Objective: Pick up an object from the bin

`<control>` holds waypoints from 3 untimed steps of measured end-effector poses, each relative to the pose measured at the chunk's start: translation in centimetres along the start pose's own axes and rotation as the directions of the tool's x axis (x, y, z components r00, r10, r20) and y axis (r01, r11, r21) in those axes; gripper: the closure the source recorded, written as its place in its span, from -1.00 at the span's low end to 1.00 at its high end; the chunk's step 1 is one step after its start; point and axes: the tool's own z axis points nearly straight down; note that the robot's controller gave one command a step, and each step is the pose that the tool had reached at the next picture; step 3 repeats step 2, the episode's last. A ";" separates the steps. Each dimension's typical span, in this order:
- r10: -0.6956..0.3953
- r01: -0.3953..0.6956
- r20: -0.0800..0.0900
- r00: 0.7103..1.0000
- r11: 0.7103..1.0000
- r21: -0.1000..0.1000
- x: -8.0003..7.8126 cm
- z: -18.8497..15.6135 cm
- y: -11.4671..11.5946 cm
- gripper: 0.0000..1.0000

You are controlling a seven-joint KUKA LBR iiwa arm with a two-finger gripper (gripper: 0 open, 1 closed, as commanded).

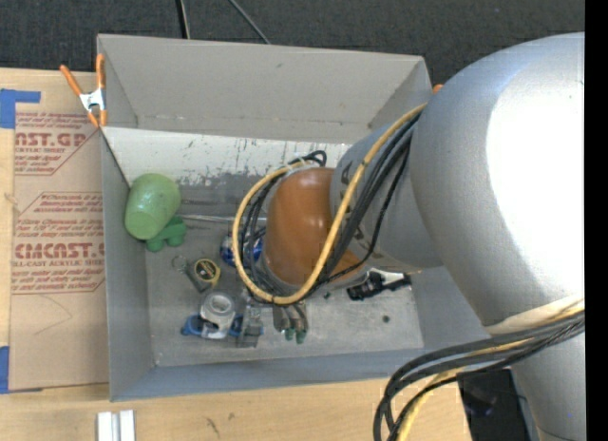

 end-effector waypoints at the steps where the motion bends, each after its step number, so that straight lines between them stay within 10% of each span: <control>1: -0.053 0.053 0.003 0.999 0.999 0.002 -0.5 -4.5 -2.2 1.00; 2: -0.014 0.014 0.010 1.000 1.000 -0.002 -2.8 -15.2 -3.0 1.00; 3: -0.014 0.014 0.010 1.000 1.000 -0.002 -2.8 -15.2 -3.0 1.00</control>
Offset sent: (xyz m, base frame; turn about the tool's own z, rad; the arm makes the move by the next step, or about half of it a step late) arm 0.0021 -0.0215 0.0433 -0.0543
